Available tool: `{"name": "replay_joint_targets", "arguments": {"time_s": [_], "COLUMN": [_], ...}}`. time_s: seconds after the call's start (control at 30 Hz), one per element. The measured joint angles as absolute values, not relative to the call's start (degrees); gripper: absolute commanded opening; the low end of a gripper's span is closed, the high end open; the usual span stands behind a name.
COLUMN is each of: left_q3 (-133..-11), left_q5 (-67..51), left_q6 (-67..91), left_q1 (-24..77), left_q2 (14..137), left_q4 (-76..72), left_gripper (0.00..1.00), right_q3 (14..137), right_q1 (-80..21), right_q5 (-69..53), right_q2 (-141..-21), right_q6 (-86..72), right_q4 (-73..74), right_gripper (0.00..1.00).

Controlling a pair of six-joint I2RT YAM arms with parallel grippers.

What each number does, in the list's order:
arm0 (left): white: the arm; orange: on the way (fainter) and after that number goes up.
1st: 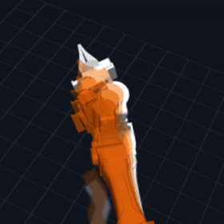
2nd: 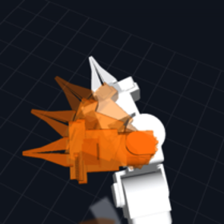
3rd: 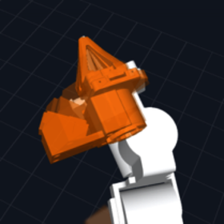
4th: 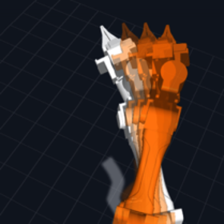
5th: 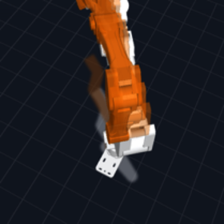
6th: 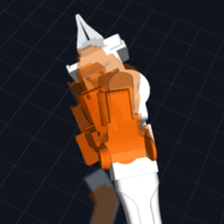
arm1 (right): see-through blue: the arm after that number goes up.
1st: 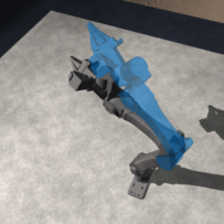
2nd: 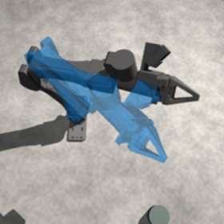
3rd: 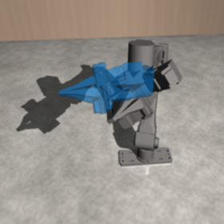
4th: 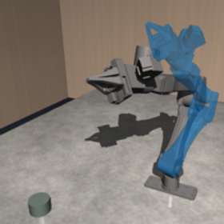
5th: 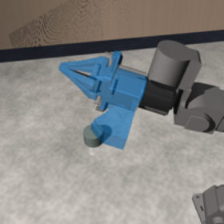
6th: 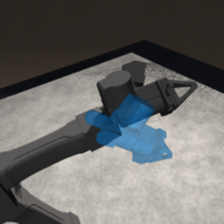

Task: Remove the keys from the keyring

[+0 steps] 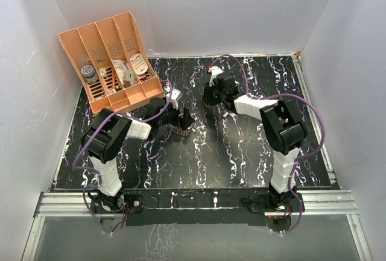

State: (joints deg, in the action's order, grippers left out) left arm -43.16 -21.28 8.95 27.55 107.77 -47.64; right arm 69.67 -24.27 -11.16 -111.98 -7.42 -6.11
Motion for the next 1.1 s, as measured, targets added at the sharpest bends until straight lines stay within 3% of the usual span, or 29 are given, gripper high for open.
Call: {"name": "replay_joint_targets", "arguments": {"time_s": [0.27,0.77,1.1], "left_q3": [-43.0,-36.8,-35.9], "left_q5": [-18.8,-24.6,-28.1], "left_q6": [6.5,9.0,9.6], "left_q1": [27.6,27.5,27.5], "left_q2": [103.9,99.0,93.5], "left_q4": [-43.1,-49.3,-50.6], "left_gripper": [0.99,0.99,0.99], "right_q3": [70.0,66.1,67.0], "right_q1": [-25.9,-29.1,-30.5], "right_q5": [-13.1,-27.8,-29.1], "right_q2": [-112.9,-109.3,-112.1], "right_q6": [-7.4,-7.6,-7.5], "right_q4": [-5.5,-7.2,-8.0], "right_gripper": [0.33,0.35,0.39]}}
